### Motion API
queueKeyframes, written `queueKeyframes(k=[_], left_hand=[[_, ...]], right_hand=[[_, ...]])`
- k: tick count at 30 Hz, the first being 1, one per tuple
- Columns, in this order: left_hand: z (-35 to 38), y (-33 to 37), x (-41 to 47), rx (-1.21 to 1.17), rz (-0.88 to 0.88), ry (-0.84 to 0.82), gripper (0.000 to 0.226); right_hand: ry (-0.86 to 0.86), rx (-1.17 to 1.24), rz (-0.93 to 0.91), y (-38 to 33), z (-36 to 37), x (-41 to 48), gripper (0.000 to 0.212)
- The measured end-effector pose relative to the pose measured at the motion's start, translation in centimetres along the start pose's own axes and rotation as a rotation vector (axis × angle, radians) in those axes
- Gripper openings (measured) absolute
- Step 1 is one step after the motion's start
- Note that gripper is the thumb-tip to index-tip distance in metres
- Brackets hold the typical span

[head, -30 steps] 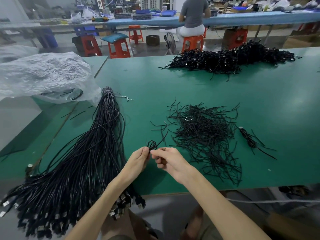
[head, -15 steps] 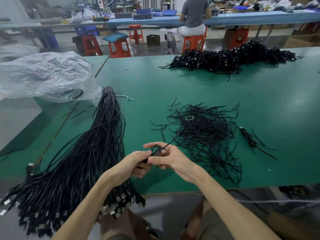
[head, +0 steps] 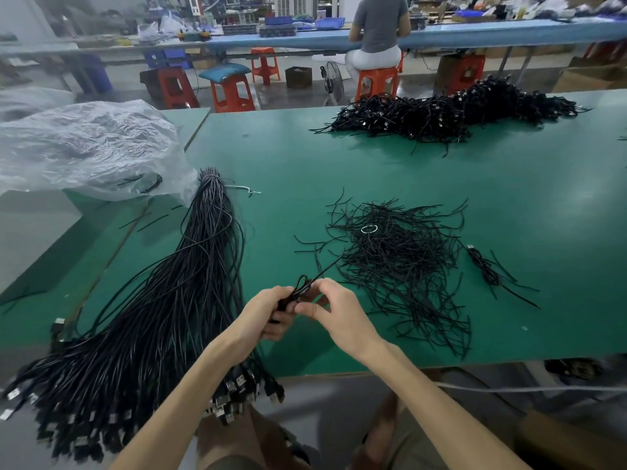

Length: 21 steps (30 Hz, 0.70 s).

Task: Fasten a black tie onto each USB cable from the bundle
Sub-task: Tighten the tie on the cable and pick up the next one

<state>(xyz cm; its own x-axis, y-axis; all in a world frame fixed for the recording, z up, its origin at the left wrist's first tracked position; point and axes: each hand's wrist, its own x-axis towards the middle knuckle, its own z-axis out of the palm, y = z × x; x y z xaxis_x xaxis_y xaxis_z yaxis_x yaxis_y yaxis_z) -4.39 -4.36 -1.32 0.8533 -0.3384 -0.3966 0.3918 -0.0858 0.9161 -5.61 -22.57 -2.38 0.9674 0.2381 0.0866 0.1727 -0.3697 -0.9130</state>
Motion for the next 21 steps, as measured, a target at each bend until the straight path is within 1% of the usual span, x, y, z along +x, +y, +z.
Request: queueKeyframes(k=[2, 5, 8, 10, 12, 15, 18, 21], left_hand=[[0.3, 0.1, 0.0, 0.008, -0.013, 0.006, 0.052], [0.5, 0.1, 0.0, 0.031, -0.031, 0.019, 0.052], [0.4, 0.1, -0.1, 0.008, -0.037, 0.014, 0.049], [0.2, 0.2, -0.3, 0.021, -0.035, -0.021, 0.048], [0.0, 0.4, -0.7, 0.102, -0.011, -0.061, 0.049], [-0.4, 1.0, -1.5, 0.264, 0.037, -0.083, 0.057], [-0.8, 1.7, -2.3, 0.252, 0.081, -0.085, 0.043], [-1.1, 2.3, -2.5, 0.284, 0.176, 0.003, 0.025]], right_hand=[[-0.017, -0.006, 0.008, -0.2, 0.0, -0.2, 0.015], [0.023, -0.155, -0.017, -0.1, 0.0, -0.2, 0.024], [0.029, -0.118, -0.059, -0.3, 0.1, -0.3, 0.027], [0.035, -0.115, -0.067, -0.5, -0.1, -0.2, 0.028], [0.021, -0.152, -0.074, -0.9, -0.6, 0.1, 0.029], [-0.036, -0.362, -0.159, -1.4, -1.6, 0.2, 0.027], [-0.064, -0.469, -0.246, -2.3, -2.2, 0.3, 0.025], [-0.072, -0.496, -0.297, -2.9, -2.2, 0.4, 0.022]])
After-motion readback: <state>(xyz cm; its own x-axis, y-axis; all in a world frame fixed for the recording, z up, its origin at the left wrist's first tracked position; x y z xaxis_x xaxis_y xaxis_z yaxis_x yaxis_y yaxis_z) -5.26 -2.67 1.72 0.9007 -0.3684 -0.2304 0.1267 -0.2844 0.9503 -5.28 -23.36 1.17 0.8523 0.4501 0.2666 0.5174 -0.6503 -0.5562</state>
